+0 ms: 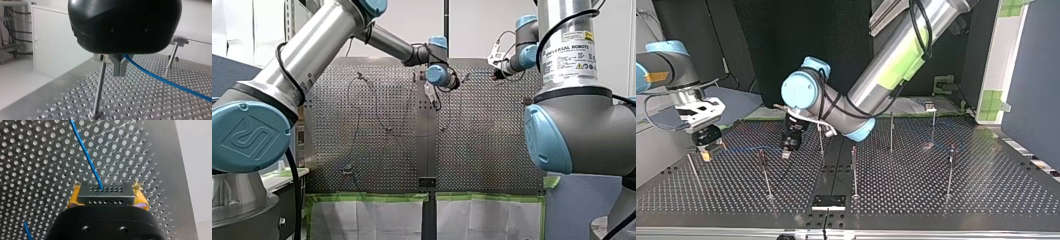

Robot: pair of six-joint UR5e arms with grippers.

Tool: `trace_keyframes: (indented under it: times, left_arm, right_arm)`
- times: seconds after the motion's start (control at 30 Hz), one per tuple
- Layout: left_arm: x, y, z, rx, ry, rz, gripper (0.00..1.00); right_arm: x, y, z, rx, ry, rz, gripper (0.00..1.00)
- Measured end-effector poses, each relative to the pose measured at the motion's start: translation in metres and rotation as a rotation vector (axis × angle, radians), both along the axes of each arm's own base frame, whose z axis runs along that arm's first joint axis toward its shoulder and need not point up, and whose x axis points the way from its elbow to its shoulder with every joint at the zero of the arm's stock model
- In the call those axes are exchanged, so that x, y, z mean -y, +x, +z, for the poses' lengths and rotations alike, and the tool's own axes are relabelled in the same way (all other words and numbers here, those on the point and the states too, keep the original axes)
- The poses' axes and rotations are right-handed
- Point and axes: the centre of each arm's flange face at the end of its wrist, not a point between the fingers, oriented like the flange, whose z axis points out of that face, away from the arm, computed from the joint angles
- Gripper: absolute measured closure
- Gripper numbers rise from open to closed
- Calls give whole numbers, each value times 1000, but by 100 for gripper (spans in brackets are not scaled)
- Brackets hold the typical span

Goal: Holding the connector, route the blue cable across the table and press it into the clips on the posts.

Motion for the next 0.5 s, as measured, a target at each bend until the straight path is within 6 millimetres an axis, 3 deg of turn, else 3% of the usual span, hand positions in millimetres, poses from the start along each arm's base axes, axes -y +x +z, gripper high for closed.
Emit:
trace_keyframes:
  times: [0.33,0.5]
  left_arm:
    - [-7,22,13,37,-41,-10,100]
    - [-2,32,3,14,-23,-15,100]
  right_arm:
    - [9,-7,-5,2,-9,-6,100]
    - [17,-12,-7,3,-12,-11,100]
